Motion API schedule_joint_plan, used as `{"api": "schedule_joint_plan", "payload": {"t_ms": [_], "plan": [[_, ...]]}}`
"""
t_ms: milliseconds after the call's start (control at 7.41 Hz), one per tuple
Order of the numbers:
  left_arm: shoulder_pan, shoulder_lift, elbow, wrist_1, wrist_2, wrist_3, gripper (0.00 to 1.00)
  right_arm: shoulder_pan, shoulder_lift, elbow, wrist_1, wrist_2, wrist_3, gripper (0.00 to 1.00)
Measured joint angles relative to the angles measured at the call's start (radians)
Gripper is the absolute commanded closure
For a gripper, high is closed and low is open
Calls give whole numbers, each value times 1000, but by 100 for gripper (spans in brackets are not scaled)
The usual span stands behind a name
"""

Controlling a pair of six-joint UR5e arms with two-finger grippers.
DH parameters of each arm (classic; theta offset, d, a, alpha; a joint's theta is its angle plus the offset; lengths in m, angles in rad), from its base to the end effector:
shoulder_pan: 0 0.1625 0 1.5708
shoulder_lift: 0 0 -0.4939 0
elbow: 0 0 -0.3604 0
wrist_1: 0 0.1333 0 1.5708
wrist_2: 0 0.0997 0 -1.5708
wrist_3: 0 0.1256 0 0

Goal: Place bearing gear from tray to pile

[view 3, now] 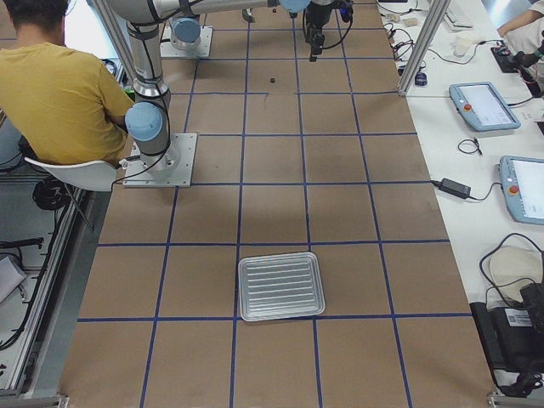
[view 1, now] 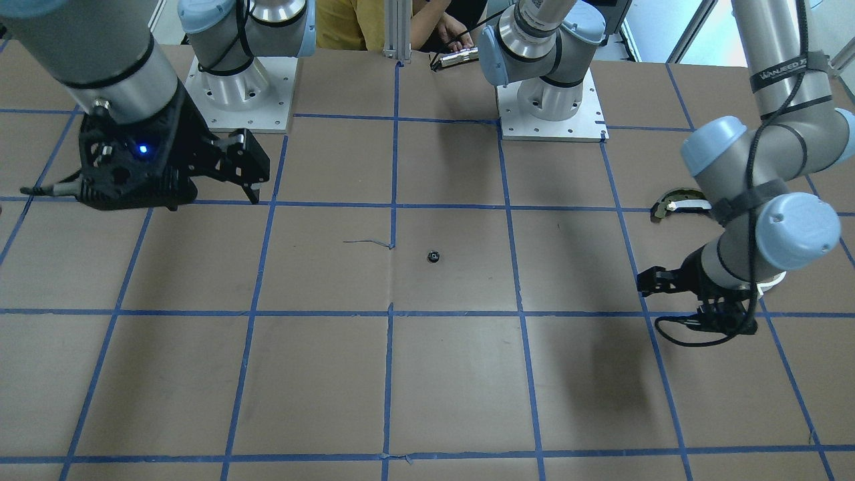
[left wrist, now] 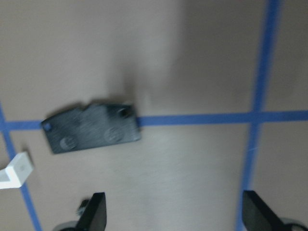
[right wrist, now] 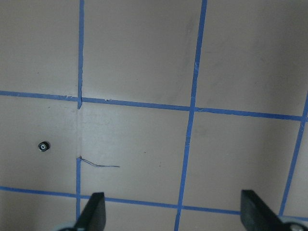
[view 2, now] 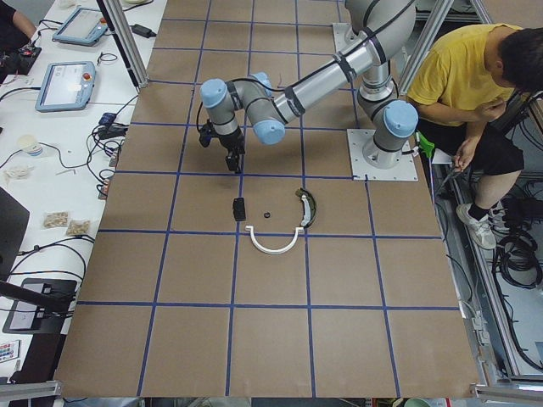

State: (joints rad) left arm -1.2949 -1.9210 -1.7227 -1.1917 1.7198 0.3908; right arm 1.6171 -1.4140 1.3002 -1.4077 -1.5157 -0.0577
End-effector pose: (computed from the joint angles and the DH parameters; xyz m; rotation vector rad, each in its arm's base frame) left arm 0.0447 -0.5788 0.3175 0.1879 3.0251 0.2504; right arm 0.1645 -0.5215 0.5611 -0.1583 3.0812 0.0756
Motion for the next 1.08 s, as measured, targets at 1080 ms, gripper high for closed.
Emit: {"api": "schedule_joint_plan", "payload": {"t_ms": [1080], "plan": [[-533, -41, -41, 17, -154, -485, 0, -14, -111, 249, -290, -63, -14, 0]]}}
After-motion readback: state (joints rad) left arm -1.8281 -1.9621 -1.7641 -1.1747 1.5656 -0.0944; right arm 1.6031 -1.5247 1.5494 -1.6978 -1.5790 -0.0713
